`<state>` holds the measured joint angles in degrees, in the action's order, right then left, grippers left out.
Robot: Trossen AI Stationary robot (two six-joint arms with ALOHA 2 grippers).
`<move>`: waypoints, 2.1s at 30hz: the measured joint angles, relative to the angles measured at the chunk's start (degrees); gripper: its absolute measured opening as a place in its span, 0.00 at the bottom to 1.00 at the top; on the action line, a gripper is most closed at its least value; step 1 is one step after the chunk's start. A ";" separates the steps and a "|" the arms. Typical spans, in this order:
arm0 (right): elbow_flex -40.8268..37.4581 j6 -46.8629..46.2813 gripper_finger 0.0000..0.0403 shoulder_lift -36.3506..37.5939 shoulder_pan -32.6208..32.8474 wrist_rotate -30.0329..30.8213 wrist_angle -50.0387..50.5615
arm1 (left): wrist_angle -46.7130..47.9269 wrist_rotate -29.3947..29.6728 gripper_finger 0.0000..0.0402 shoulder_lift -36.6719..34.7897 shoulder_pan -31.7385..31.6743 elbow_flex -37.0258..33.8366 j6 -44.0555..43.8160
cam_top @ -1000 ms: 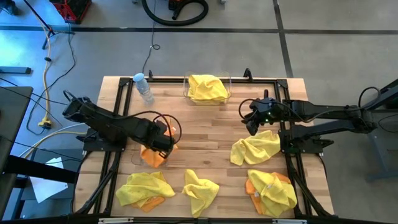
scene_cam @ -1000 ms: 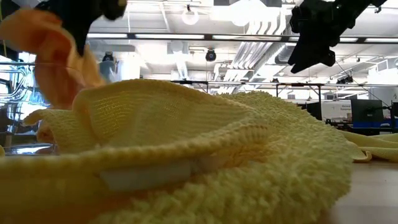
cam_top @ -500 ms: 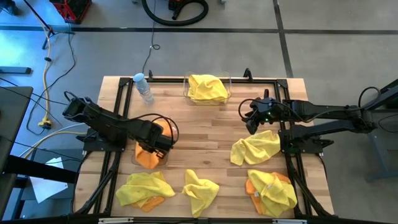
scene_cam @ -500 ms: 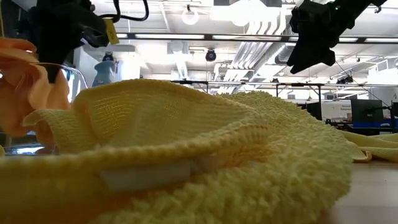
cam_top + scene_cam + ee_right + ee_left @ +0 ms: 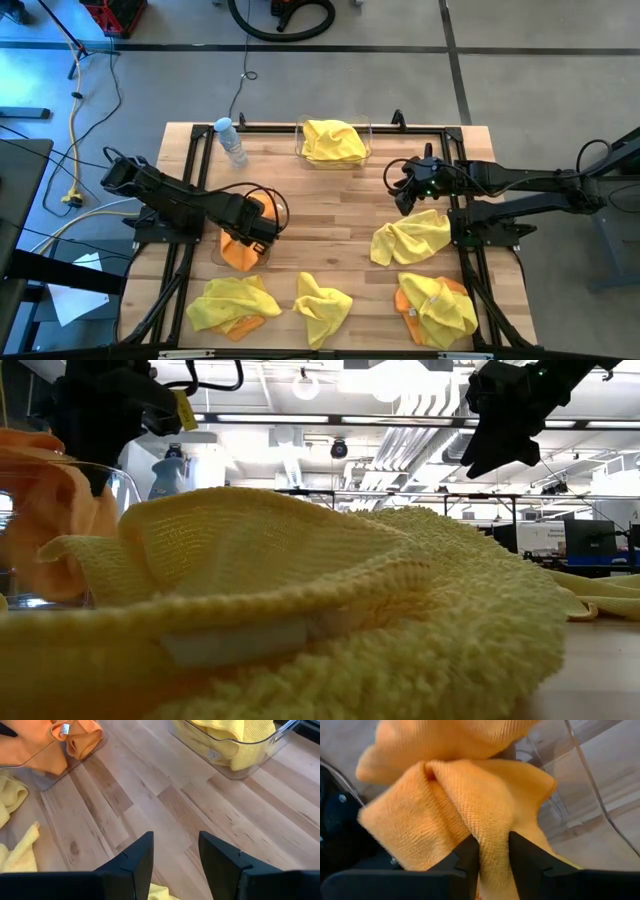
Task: Sort microfiber towel by color & place in baskets
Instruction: Put the orange microfiber towel into the bottom transparent bin, then put the yellow microfiber towel into the top transparent bin
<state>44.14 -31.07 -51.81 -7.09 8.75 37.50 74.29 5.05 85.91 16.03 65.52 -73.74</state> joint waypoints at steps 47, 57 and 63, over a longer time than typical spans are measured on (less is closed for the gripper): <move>0.02 -56.46 0.38 -14.69 25.91 1.56 20.43 | -22.00 10.11 0.30 -13.14 -15.36 0.04 56.37; 0.02 -58.95 0.38 -22.47 30.15 -0.35 19.76 | -21.86 7.51 0.30 -13.14 -17.44 0.04 56.44; 0.02 -58.95 0.38 -22.56 30.14 -0.17 19.58 | -21.84 7.51 0.30 -13.14 -17.53 0.04 56.46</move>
<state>44.16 -90.01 -74.37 23.05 8.58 57.08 52.45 12.56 72.77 -1.50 65.56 -17.28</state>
